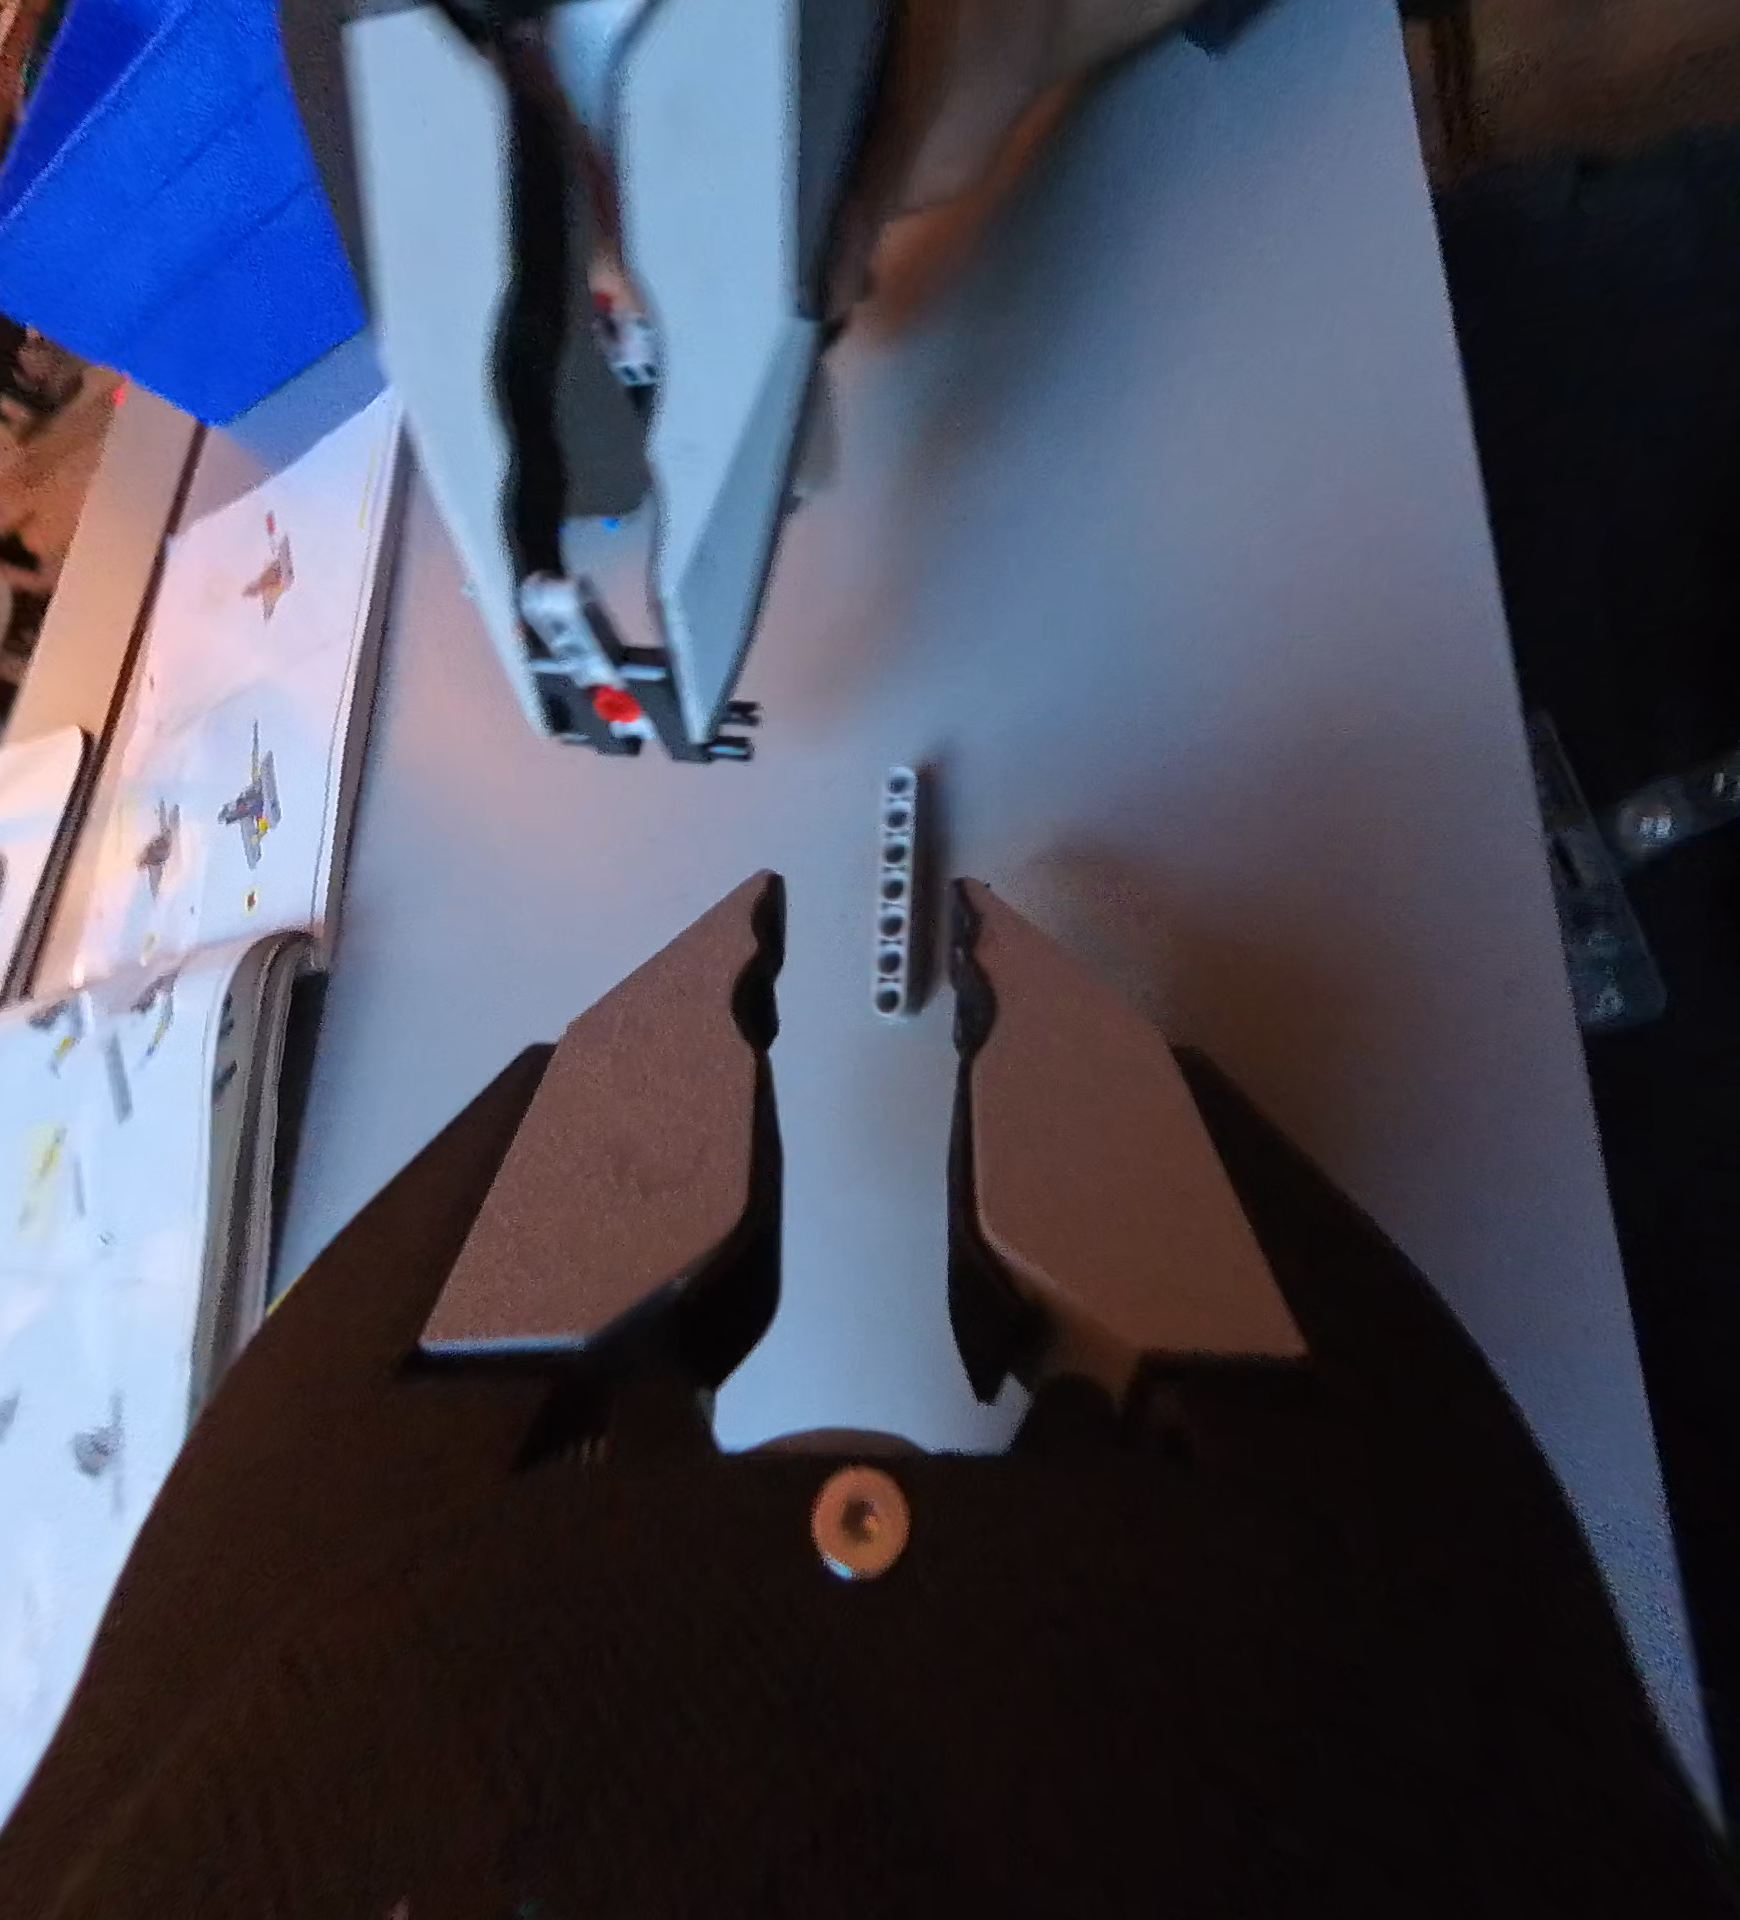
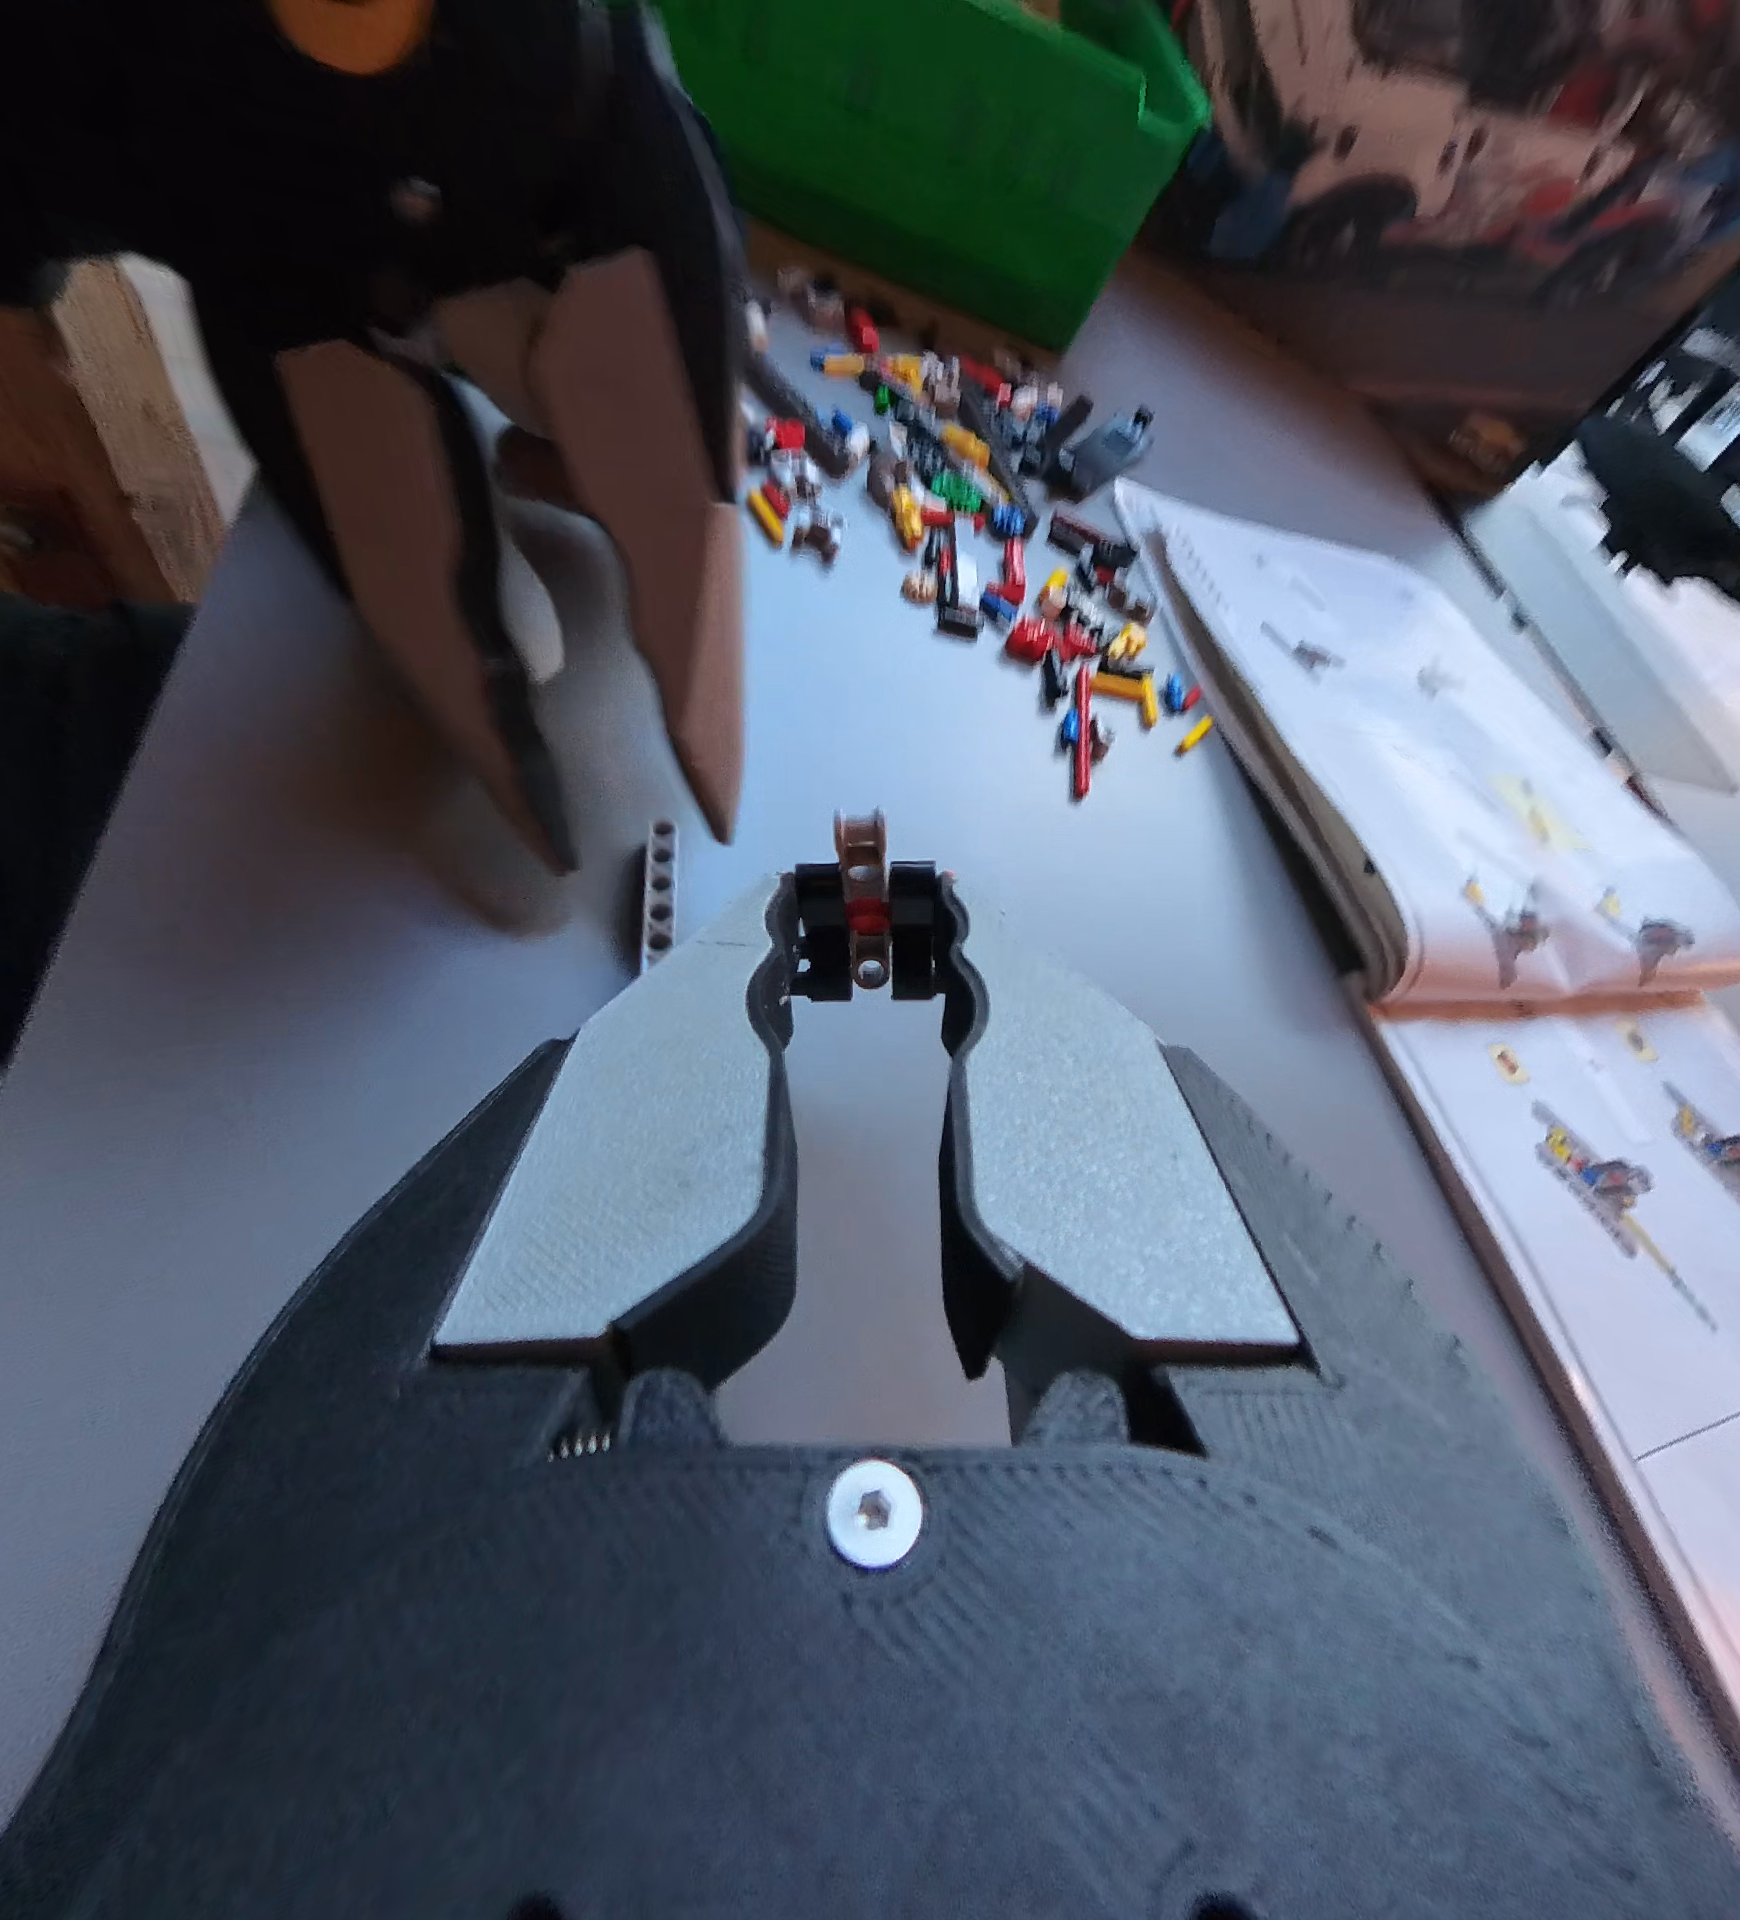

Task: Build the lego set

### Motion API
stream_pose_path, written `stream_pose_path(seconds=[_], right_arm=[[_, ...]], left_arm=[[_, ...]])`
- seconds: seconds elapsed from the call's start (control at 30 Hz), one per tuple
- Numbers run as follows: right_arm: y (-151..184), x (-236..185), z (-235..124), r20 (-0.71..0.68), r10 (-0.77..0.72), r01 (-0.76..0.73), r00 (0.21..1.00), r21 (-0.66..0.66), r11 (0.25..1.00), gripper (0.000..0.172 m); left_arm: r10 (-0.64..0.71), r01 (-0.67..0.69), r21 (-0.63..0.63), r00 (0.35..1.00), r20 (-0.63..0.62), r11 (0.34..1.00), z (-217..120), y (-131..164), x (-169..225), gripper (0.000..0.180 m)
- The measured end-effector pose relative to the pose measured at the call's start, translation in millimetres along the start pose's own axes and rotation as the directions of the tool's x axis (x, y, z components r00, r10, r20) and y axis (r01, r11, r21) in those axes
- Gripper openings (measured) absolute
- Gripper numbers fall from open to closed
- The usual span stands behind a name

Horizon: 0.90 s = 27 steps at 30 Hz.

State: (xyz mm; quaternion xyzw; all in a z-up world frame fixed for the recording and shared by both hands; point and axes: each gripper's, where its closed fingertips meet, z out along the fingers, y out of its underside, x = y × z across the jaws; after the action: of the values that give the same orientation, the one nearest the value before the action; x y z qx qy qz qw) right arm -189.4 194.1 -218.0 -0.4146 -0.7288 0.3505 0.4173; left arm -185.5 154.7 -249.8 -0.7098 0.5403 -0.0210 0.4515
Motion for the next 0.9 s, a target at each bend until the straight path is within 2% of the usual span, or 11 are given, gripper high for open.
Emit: stream_pose_path(seconds=[0.07, 0.13, 0.27, 0.37, 0.43, 0.5, 0.57, 0.63, 0.8, 0.9], right_arm=[[-10.1, 0.1, -4.0, -0.027, -0.020, 0.021, 0.999, 0.041, 0.999, 0.022], [-19.8, 1.3, -8.3, -0.075, -0.058, 0.064, 0.995, 0.073, 0.995, 0.022], [-37.8, 2.0, -18.6, -0.234, -0.231, 0.255, 0.944, 0.075, 0.964, 0.022], [-45.4, -3.3, -21.0, -0.307, -0.345, 0.375, 0.887, 0.044, 0.926, 0.022], [-43.5, -5.9, -17.4, -0.322, -0.405, 0.428, 0.856, 0.002, 0.904, 0.022], [-41.8, -6.7, -14.4, -0.333, -0.448, 0.465, 0.829, -0.032, 0.885, 0.022], [-41.5, -5.9, -13.6, -0.353, -0.482, 0.495, 0.802, -0.060, 0.867, 0.022], [-40.0, -5.3, -12.2, -0.365, -0.516, 0.522, 0.775, -0.090, 0.848, 0.022], [-38.0, -8.4, -8.4, -0.363, -0.565, 0.563, 0.741, -0.124, 0.817, 0.022], [-36.8, -7.9, -8.0, -0.363, -0.567, 0.564, 0.739, -0.127, 0.816, 0.022]], left_arm=[[-0.148, 0.149, 0.027, 0.989, -0.029, 0.989, -3.8, -4.6, -11.6, 0.027], [-0.300, 0.307, 0.068, 0.949, -0.095, 0.949, -7.8, -10.6, -22.2, 0.020], [-0.497, 0.571, 0.141, 0.791, -0.358, 0.809, -17.8, -27.7, -34.5, 0.020], [-0.541, 0.702, 0.142, 0.646, -0.538, 0.698, -26.3, -42.2, -37.2, 0.038], [-0.544, 0.753, 0.163, 0.590, -0.596, 0.638, -30.9, -52.1, -40.3, 0.046], [-0.556, 0.778, 0.153, 0.556, -0.618, 0.609, -30.2, -56.7, -40.7, 0.055], [-0.569, 0.789, 0.129, 0.535, -0.625, 0.600, -27.4, -60.4, -38.0, 0.063], [-0.578, 0.789, 0.114, 0.532, -0.619, 0.604, -24.3, -63.4, -35.0, 0.064], [-0.591, 0.746, 0.118, 0.604, -0.535, 0.655, -12.9, -60.1, -34.7, 0.048], [-0.580, 0.734, 0.140, 0.625, -0.522, 0.665, -11.7, -59.2, -35.3, 0.048]])
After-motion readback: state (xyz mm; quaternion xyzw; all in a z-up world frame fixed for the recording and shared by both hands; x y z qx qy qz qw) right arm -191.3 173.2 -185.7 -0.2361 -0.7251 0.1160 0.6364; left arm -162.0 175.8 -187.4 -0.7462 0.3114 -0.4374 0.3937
